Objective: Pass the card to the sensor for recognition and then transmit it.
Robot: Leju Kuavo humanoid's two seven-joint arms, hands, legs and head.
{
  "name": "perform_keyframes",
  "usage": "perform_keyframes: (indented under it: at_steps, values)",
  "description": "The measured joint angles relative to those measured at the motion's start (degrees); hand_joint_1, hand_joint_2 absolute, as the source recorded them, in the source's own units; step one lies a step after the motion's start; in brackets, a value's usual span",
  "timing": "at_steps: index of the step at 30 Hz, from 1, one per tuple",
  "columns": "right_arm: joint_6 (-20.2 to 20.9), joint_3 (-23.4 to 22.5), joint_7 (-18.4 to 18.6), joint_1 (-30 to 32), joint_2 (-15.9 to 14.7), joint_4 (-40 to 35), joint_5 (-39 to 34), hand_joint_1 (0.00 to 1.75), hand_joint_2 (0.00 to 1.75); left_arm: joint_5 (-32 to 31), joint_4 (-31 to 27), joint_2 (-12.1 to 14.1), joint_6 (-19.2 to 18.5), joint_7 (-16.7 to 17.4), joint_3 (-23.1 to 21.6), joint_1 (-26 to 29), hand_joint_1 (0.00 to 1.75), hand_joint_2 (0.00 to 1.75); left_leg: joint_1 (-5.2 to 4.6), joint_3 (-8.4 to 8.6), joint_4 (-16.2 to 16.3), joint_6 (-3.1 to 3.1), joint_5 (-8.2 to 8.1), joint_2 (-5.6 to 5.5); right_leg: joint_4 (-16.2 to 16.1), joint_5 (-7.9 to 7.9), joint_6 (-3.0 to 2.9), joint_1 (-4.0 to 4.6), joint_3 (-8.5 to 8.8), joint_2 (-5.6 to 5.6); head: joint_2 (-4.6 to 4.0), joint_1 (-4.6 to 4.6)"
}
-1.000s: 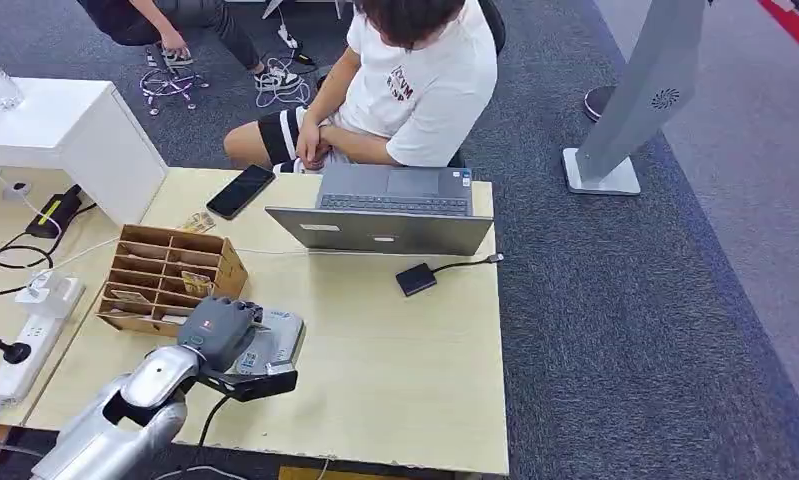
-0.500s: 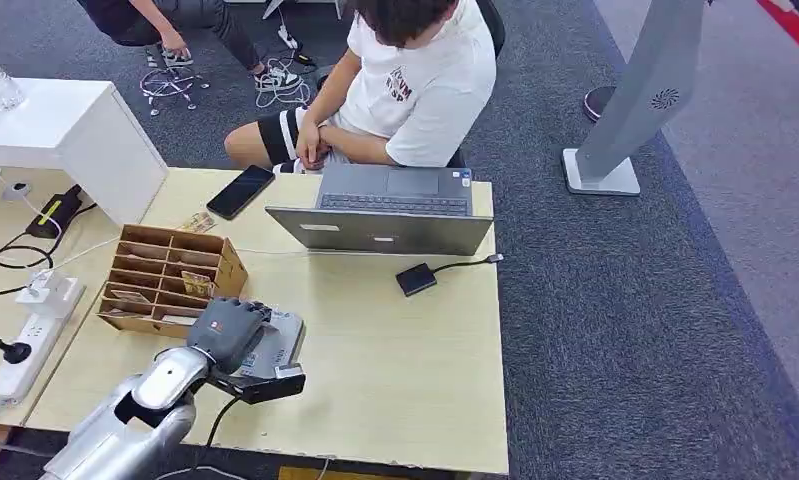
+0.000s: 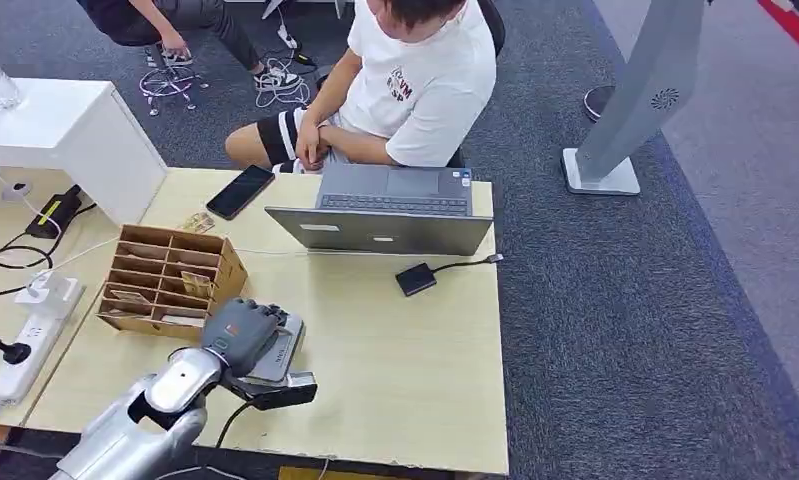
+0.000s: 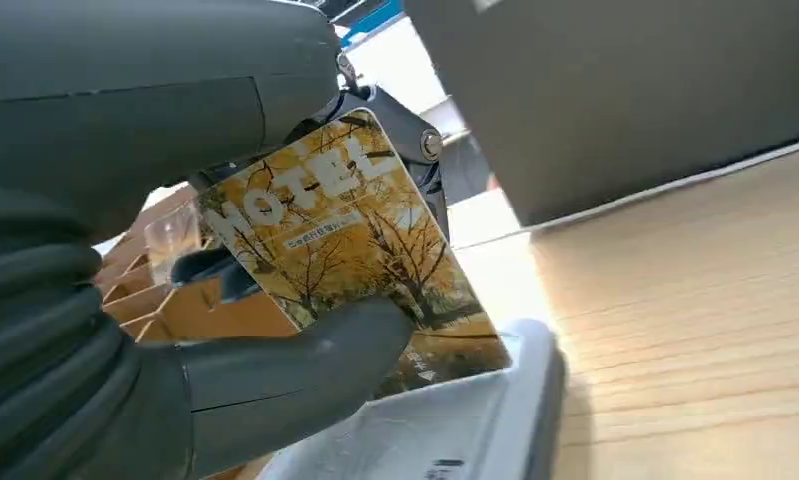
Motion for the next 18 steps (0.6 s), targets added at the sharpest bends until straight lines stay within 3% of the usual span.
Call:
perform_keyframes:
  at_steps: [4,6,9,11,18]
  values:
    - [-0.2,0.0,-0.1,0.0,0.1,0.0,0.2,0.00,1.75,-1.1,-0.9,0.0,4.7,0.5,0.0,0.0,1.75,1.75,0.00,-0.01,0.0,0.00,0.00,-0.01,0.0,0.00,0.00,0.00,0.00,0.00,0.00,-0.02]
    - [-0.2,0.0,-0.1,0.0,0.1,0.0,0.6,0.00,1.75,-1.5,-2.8,0.0,9.2,0.5,0.5,0.0,1.75,1.75,0.01,-0.02,0.0,0.00,0.00,-0.01,0.0,0.00,0.00,0.00,0.00,-0.01,0.00,-0.02]
    - [-0.6,0.0,-0.3,0.0,0.1,0.0,1.6,0.00,1.75,-2.2,-7.0,-0.4,18.9,-0.4,3.8,0.0,1.75,1.75,0.00,-0.03,0.0,0.00,0.00,-0.01,0.0,0.00,0.00,0.00,0.00,-0.01,0.00,0.00]
    - [-1.0,0.2,-0.1,0.0,0.2,0.0,2.3,0.00,1.75,-2.4,-9.0,-0.7,22.4,-1.0,6.4,0.0,1.75,1.75,0.01,-0.03,0.0,0.00,0.00,-0.01,0.0,0.00,0.00,0.00,-0.01,-0.01,0.00,0.02]
    - [-1.1,0.5,-0.5,0.0,0.3,0.0,2.9,0.00,1.75,-2.1,-11.4,-1.8,25.4,-2.3,12.9,-0.7,1.75,1.75,0.02,0.00,0.0,-0.03,0.03,-0.01,0.0,0.00,0.00,0.01,-0.03,-0.01,0.00,0.00]
